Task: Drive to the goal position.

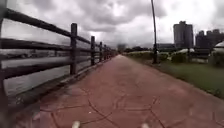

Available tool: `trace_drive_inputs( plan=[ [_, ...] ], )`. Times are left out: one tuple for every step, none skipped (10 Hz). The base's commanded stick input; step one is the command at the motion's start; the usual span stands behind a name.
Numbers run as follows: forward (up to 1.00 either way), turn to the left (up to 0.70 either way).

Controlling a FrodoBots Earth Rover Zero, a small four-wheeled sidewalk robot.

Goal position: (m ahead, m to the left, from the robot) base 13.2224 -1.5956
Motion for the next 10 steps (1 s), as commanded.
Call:
trace_drive_inputs(
  plan=[
    [1.0, 0.0],
    [1.0, 0.0],
    [1.0, 0.0],
    [1.0, 0.0],
    [1.0, 0.0],
    [1.0, 0.0],
    [1.0, -0.19],
    [1.0, -0.27],
    [1.0, -0.27],
    [1.0, -0.05]
  ],
)
